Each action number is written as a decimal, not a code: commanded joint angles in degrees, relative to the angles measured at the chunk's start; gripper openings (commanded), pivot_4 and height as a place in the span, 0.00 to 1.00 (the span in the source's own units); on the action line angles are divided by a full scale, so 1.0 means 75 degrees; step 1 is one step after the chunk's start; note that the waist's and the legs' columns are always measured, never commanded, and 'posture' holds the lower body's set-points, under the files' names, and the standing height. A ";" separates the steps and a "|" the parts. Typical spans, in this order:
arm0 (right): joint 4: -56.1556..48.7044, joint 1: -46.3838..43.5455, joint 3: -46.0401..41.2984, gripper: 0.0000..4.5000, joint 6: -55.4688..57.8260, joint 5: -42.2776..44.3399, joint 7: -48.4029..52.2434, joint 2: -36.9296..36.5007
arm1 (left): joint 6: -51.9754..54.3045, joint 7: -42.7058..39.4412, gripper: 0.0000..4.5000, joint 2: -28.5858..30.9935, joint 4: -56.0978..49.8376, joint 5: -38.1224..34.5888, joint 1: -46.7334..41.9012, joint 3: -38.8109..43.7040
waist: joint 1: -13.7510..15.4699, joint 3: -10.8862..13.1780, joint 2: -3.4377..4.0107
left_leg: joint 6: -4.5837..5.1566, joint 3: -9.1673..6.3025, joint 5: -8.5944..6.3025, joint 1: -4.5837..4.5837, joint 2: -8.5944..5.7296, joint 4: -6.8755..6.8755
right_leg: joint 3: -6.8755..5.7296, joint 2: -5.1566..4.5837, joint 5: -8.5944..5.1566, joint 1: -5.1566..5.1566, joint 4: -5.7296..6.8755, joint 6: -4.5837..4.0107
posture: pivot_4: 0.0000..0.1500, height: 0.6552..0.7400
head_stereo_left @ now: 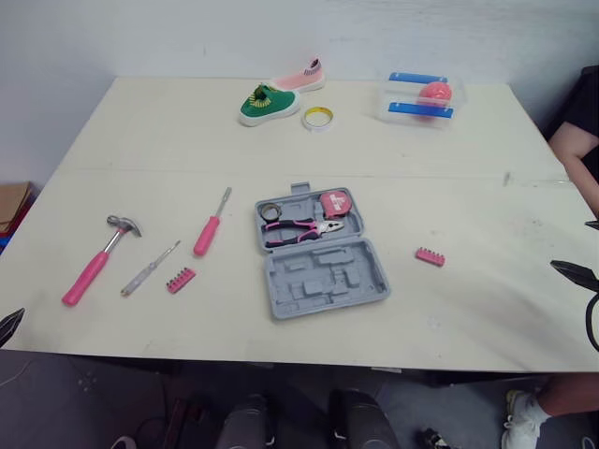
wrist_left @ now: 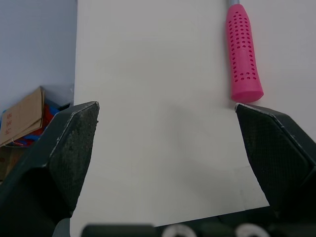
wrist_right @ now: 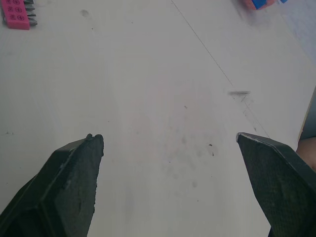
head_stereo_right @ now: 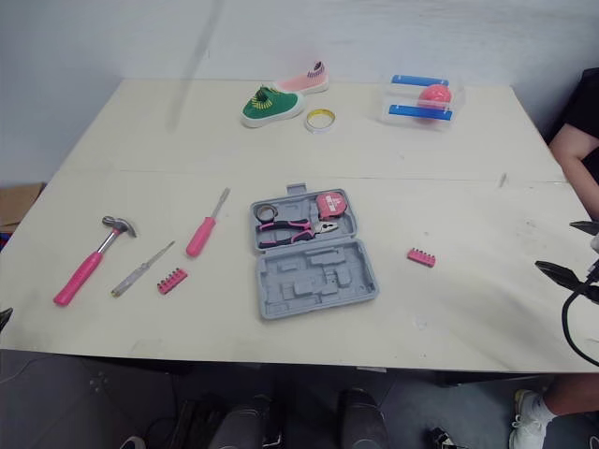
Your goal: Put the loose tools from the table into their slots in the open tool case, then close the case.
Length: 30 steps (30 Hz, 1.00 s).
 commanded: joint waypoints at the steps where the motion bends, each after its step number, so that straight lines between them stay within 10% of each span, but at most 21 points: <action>1: -0.0213 -0.0170 -0.0080 1.00 0.0215 0.0262 0.0110 0.0086 | 0.0269 -0.0180 0.99 0.0046 -0.0472 -0.0432 -0.0038 0.0082 | -0.0001 0.0000 0.0000 | 0.0000 0.0000 0.0000 0.0000 0.0000 0.0000 | 0.0000 0.0000 0.0000 0.0000 0.0000 0.0000 | 1.00 1.00; 16: -0.4033 -0.0987 0.1225 1.00 0.3605 0.1111 0.0341 0.1781 | 0.3515 0.0452 0.99 -0.0779 -0.5733 -0.1203 -0.0713 -0.2418 | 0.0051 0.0003 0.0004 | -0.0002 -0.0003 0.0013 -0.0002 0.0005 0.0018 | 0.0010 0.0008 0.0006 0.0006 0.0020 0.0009 | 1.00 1.00; 19: -0.4042 -0.1294 0.1673 0.84 0.3681 0.0807 0.0203 0.2072 | 0.4160 0.0908 0.84 -0.0971 -0.6360 -0.1083 -0.1229 -0.3317 | 0.0064 0.0003 0.0004 | -0.0003 -0.0006 0.0017 -0.0005 0.0003 0.0020 | 0.0011 0.0010 0.0012 0.0006 0.0019 0.0016 | 1.00 1.00; 27: -0.3574 -0.1979 0.2648 0.00 0.3173 -0.0165 -0.0175 0.2811 | 0.5696 0.1959 0.02 -0.1624 -0.6704 -0.0620 -0.2908 -0.5250 | 0.0043 0.0005 0.0000 | 0.0000 0.0013 0.0057 -0.0021 0.0004 0.0038 | -0.0001 0.0053 0.0019 0.0000 0.0020 0.0030 | 1.00 1.00; 30: -0.3109 -0.2224 0.2871 0.00 0.2791 -0.0532 -0.0401 0.3073 | 0.5935 0.2108 0.01 -0.1886 -0.6397 -0.0510 -0.3361 -0.5621 | 0.0053 0.0007 -0.0003 | 0.0001 0.0032 0.0057 -0.0010 0.0010 0.0043 | -0.0002 0.0060 0.0021 -0.0003 0.0018 0.0034 | 1.00 1.00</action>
